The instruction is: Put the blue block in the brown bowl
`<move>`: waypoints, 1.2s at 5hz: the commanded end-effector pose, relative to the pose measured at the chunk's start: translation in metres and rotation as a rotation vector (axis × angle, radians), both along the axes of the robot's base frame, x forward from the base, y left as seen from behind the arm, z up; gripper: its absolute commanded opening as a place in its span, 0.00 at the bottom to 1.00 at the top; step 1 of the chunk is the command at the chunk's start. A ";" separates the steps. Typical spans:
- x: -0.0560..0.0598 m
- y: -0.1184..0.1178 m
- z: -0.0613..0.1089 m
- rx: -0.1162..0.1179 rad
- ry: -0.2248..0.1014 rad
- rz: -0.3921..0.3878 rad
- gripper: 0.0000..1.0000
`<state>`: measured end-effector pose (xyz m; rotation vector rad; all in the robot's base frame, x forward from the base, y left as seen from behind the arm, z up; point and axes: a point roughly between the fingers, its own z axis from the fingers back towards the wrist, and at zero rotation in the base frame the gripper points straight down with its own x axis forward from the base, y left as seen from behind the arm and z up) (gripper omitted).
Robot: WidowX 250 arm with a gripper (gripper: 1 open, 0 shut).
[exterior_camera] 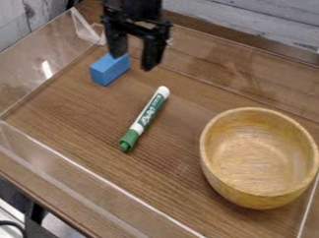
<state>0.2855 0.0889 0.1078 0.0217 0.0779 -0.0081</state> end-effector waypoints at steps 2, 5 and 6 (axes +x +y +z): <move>0.016 0.029 0.007 0.036 -0.080 -0.013 1.00; 0.027 0.055 -0.015 0.045 -0.090 -0.012 1.00; 0.030 0.061 -0.021 0.043 -0.094 -0.003 1.00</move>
